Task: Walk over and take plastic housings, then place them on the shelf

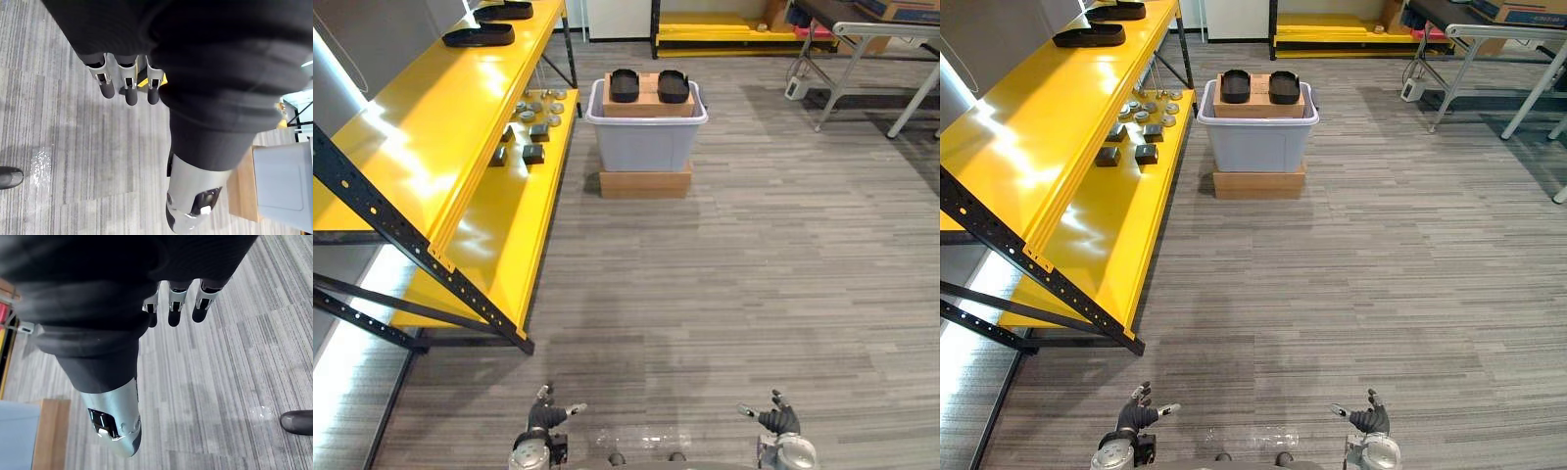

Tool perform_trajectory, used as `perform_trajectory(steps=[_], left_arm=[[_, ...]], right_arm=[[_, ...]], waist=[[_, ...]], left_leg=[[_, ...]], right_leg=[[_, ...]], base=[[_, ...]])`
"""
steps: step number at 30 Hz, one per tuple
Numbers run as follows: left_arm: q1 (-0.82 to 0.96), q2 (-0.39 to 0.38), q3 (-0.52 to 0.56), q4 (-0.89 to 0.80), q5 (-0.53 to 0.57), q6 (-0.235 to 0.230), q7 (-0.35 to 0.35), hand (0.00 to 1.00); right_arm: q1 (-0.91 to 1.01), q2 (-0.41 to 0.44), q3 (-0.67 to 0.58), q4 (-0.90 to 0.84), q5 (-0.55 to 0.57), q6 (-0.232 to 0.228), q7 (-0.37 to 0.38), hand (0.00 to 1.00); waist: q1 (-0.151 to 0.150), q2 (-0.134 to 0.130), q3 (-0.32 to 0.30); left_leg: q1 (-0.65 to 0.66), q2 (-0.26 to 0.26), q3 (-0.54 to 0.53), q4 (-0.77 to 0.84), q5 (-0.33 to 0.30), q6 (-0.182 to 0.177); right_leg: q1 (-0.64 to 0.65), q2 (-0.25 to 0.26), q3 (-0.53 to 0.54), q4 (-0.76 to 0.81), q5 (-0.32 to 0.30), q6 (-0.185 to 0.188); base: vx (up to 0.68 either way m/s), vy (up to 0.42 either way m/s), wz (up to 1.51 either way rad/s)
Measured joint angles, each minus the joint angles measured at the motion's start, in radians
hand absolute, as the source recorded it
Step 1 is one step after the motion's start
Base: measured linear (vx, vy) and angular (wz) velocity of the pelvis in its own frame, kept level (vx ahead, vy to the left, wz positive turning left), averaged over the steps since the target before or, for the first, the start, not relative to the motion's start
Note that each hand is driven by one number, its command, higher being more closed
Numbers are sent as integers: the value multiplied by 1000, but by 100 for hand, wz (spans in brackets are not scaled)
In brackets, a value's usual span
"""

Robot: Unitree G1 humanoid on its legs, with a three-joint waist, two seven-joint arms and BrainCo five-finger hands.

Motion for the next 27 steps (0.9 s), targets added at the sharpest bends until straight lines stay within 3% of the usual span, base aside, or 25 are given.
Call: perform_trajectory(steps=[4,15,20,23,25,27], left_arm=[[2,-3,66,-1,-2,1,1,0],[20,-5,85,-1,-25,2,4,0],[19,-9,116,-3,-48,2,22,0],[21,-11,117,-39,-63,2,25,0],[19,-13,118,-59,-72,3,25,0],[18,-15,117,-86,-81,2,26,0]], right_arm=[[-12,-4,-32,2,37,4,0,0],[-32,-5,-70,2,92,21,-5,0],[-58,-2,-88,2,108,27,-6,0],[-75,-5,-111,2,123,27,-25,0],[-89,-5,-119,2,127,28,-27,0],[-100,11,-129,-7,129,34,-28,0]], waist=[[-1,4,5],[0,15,12],[3,19,18],[5,28,23],[5,34,32],[6,30,51]], left_leg=[[0,-3,-3,0,0,0],[-29,3,19,0,-2,-1],[-71,15,38,80,-55,15],[-110,24,44,175,-127,21],[-134,23,49,248,-176,36],[-136,19,64,300,-222,54]], right_leg=[[-1,-2,7,-1,4,-5],[-38,4,24,-17,32,-4],[-52,15,46,-15,26,3],[-71,23,59,35,-14,12],[-119,23,66,161,-85,35],[-204,16,66,387,-162,69]], base=[[-31,-1,-1],[-55,8,-7],[46,18,-15],[110,52,-11],[145,80,-13],[101,81,-9]])
